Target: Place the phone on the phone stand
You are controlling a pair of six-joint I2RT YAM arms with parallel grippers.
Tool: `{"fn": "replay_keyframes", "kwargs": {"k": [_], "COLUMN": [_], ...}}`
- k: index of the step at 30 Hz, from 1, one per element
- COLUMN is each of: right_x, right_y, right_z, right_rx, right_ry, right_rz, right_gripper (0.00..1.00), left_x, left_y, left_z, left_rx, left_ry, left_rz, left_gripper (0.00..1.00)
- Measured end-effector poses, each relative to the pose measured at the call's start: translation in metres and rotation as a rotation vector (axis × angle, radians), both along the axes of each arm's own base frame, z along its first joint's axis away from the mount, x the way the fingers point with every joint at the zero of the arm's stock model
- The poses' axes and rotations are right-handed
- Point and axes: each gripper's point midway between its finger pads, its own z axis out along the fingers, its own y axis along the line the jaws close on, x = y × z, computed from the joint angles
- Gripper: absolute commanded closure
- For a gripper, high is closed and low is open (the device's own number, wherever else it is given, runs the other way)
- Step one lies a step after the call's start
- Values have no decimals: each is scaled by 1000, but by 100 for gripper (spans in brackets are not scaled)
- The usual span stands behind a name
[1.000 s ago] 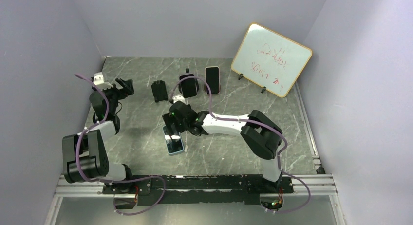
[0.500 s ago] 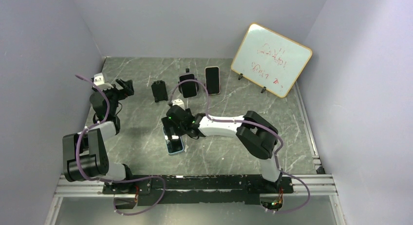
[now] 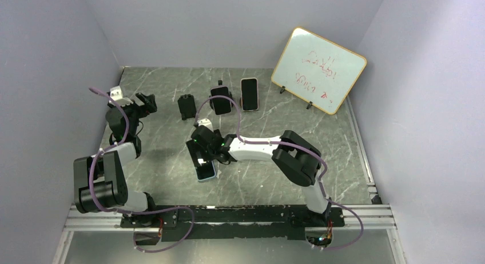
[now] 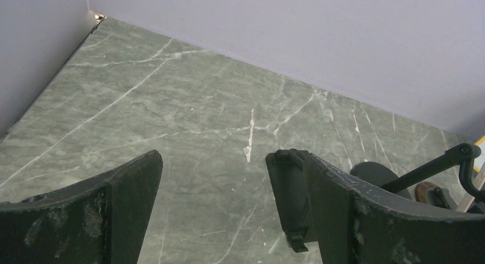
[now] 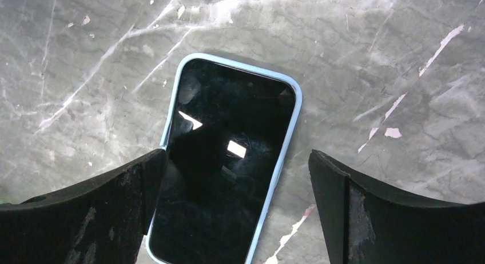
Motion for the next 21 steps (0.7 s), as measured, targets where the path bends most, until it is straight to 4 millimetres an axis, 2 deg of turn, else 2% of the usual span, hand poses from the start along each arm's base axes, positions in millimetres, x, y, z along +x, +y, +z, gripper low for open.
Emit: {"fn": "replay_keyframes", "kwargs": {"k": [14, 21], "right_x": [-4, -9], "right_y": [1, -3], "right_z": [0, 6], "right_rx": [-11, 8], "right_ry": [-13, -24], "right_rz": [3, 6], "right_gripper": [2, 2], "left_x": [1, 0], "left_y": [1, -20], "left_z": [-10, -16], "left_rx": [-11, -20], "left_ry": [30, 43], "left_rz": [10, -23], "left_gripper": [3, 3]}}
